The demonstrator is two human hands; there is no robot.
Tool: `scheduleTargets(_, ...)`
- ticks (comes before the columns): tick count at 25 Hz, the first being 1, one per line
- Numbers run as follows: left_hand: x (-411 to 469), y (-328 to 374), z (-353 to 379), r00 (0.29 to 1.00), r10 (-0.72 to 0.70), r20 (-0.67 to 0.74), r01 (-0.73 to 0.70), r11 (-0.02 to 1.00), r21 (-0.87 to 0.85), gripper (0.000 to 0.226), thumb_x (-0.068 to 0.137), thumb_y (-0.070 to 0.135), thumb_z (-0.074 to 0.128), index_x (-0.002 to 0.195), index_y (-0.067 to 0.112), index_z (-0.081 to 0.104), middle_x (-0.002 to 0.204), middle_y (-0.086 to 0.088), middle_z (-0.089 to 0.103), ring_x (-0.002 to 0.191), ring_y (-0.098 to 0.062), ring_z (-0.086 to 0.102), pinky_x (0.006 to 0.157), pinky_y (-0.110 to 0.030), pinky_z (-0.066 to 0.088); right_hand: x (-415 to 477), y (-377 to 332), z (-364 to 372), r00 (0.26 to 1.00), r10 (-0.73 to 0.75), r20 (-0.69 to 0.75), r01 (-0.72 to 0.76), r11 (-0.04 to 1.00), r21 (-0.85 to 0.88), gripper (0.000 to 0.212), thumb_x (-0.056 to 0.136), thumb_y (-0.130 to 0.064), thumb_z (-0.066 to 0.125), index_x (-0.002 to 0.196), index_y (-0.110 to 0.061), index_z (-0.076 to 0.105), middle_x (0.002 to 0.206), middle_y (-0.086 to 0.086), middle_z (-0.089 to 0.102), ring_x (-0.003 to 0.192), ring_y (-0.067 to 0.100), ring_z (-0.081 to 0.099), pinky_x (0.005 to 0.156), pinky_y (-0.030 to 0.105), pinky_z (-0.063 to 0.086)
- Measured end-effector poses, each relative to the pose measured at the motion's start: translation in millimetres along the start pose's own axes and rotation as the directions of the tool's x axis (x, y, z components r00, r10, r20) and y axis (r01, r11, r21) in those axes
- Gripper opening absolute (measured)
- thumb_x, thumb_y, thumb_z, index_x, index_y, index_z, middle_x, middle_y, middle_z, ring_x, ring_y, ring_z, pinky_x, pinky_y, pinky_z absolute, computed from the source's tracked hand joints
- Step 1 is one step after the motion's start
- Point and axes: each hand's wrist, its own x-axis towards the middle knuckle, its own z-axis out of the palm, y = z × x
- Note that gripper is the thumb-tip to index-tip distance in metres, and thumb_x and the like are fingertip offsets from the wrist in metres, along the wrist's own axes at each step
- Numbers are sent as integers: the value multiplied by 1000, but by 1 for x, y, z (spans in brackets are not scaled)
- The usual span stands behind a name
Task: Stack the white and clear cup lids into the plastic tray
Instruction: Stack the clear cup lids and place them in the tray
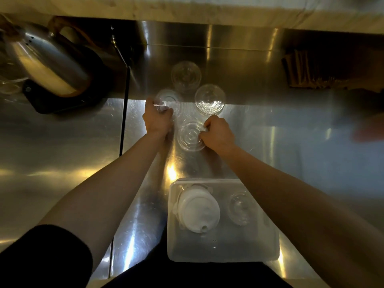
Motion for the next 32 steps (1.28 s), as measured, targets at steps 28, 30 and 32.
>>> scheduleTargets(28, -58, -29, 5, 927, 91, 365, -268, 842, 469, 63, 72, 31, 84, 120, 17, 46, 125, -6, 45, 111, -26, 53, 89, -45, 52, 70, -4, -53, 998, 55, -44, -60, 991, -123, 73, 77, -49, 76, 133, -14, 45, 136, 15, 41, 121, 33, 51, 96, 40, 43)
scheduleTargets(30, -57, -28, 6, 923, 98, 373, -270, 854, 445, 64, 71, 27, 84, 118, 16, 43, 121, -5, 51, 109, -26, 54, 87, -44, 52, 70, -6, -55, 996, 71, -46, -77, 988, -136, 79, 74, -46, 80, 135, -12, 42, 137, 16, 39, 123, 35, 51, 98, 42, 44)
scheduleTargets(32, -56, -28, 8, 918, 91, 387, -267, 861, 433, 71, 70, 25, 85, 125, 16, 41, 125, -8, 54, 113, -27, 54, 91, -42, 51, 72, -8, -56, 995, 94, -35, -95, 994, -52, 86, 72, -39, 84, 137, -6, 38, 138, 17, 42, 126, 35, 49, 100, 42, 43)
